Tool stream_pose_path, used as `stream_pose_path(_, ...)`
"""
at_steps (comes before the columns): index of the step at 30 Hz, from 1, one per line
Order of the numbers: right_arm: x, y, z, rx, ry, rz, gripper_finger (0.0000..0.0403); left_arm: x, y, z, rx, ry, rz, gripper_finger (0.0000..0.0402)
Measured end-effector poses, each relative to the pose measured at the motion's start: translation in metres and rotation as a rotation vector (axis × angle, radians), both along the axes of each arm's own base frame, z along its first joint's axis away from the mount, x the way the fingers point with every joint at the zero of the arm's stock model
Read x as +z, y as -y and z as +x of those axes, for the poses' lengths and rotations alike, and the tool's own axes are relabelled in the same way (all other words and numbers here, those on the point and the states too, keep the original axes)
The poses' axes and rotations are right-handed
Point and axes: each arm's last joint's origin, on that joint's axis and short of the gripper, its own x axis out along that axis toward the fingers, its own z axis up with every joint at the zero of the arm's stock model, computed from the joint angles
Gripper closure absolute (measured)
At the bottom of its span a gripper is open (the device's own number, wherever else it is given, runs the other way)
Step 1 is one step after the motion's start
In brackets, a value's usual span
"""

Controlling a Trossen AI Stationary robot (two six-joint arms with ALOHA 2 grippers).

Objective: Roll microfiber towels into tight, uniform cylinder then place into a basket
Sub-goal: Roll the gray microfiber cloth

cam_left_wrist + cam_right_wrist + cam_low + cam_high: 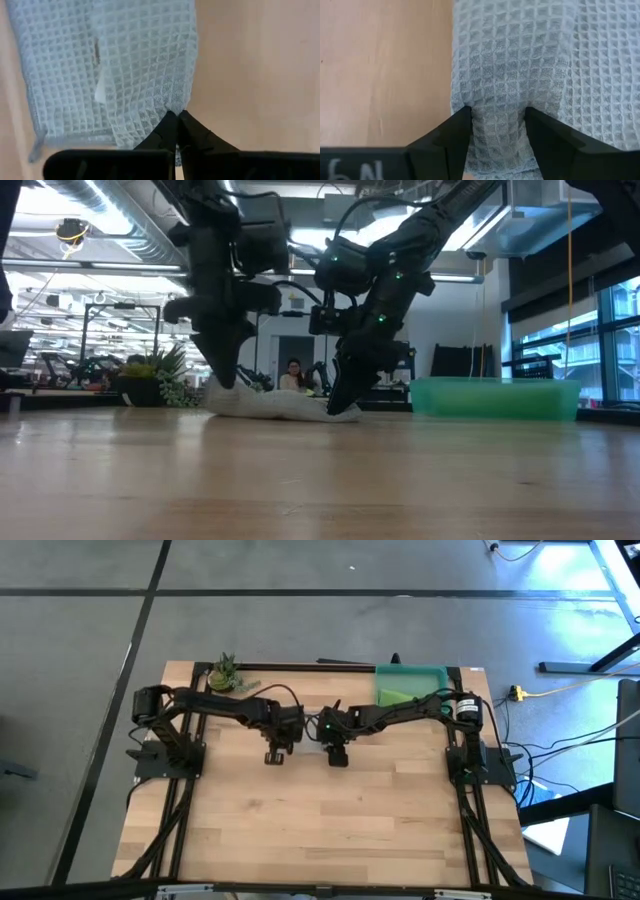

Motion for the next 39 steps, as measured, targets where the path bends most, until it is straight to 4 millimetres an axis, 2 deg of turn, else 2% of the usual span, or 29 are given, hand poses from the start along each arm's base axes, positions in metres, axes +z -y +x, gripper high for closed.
stream_pose_path(9, 0.000, 0.000, 0.000, -0.007, 0.001, 0.002, 0.0212, 0.001, -0.027, -0.003, 0.072, 0.034, 0.034, 0.0401)
stream_pose_path(21, 0.000, 0.001, 0.000, -0.007, 0.005, 0.000, 0.0212, 0.005, -0.040, 0.000, 0.126, 0.075, 0.165, 0.0401)
stream_pose_path(31, 0.001, 0.001, 0.000, -0.006, 0.005, -0.002, 0.0212, 0.012, -0.055, 0.006, 0.190, 0.184, 0.275, 0.0401)
stream_pose_path(36, 0.001, 0.000, 0.000, -0.001, 0.002, -0.007, 0.0212, 0.012, -0.061, 0.005, 0.230, 0.203, 0.277, 0.0401)
stream_pose_path(39, 0.001, 0.000, 0.000, 0.003, -0.001, -0.008, 0.0212, 0.004, -0.063, 0.006, 0.227, 0.198, 0.275, 0.0401)
